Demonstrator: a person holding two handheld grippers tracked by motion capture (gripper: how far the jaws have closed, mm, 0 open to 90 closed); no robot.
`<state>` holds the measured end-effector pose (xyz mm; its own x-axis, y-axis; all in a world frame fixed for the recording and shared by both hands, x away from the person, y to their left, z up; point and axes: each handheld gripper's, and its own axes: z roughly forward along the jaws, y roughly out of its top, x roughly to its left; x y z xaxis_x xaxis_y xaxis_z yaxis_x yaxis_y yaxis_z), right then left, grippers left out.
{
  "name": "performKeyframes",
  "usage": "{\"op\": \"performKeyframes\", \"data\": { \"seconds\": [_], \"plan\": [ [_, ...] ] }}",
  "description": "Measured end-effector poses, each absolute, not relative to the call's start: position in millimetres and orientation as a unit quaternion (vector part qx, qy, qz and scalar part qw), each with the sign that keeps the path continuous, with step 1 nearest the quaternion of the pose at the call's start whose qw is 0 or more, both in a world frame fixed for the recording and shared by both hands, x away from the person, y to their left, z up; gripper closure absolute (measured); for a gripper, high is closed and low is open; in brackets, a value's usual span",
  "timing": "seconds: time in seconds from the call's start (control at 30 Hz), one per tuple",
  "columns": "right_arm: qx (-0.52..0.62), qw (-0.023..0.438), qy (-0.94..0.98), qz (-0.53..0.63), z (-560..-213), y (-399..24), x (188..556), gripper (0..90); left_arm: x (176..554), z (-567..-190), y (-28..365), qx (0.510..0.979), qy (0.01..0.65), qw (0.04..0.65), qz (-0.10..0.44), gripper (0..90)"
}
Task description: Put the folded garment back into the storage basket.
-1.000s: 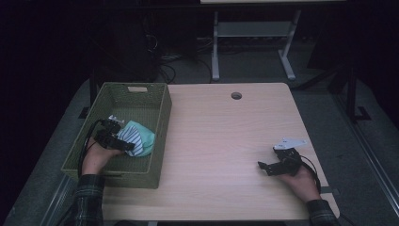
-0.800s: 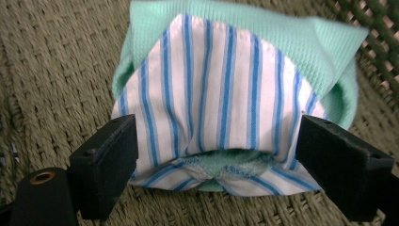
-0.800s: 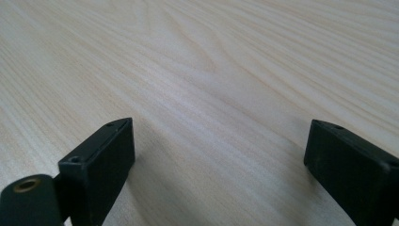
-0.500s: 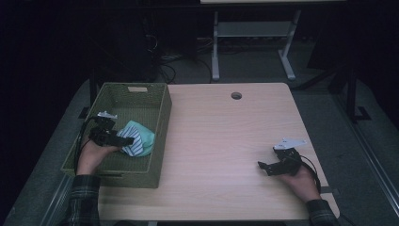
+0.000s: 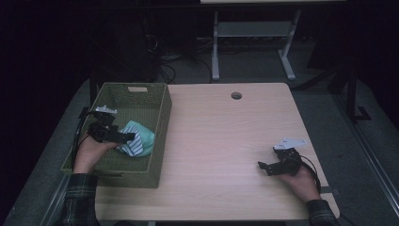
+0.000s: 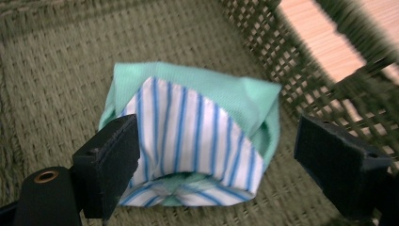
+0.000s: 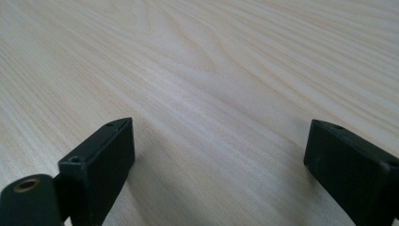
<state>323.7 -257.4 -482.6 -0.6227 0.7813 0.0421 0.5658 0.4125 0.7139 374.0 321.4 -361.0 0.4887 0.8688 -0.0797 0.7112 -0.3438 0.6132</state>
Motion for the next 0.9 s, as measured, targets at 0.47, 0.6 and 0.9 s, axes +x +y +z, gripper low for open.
{"op": "performKeyframes", "data": {
  "seconds": [0.47,0.6,0.9],
  "plan": [
    [0.405,0.152,0.828,0.356,-483,-258,324,8.7,370,-342,302,0.811,0.471,0.319,0.135,14.5],
    [0.406,0.151,0.828,0.357,-483,-258,324,8.7,369,-337,295,0.814,0.463,0.323,0.135,14.5],
    [0.406,0.151,0.828,0.357,-483,-258,324,8.7,364,-326,266,0.821,0.44,0.336,0.137,14.5]
  ]
}}
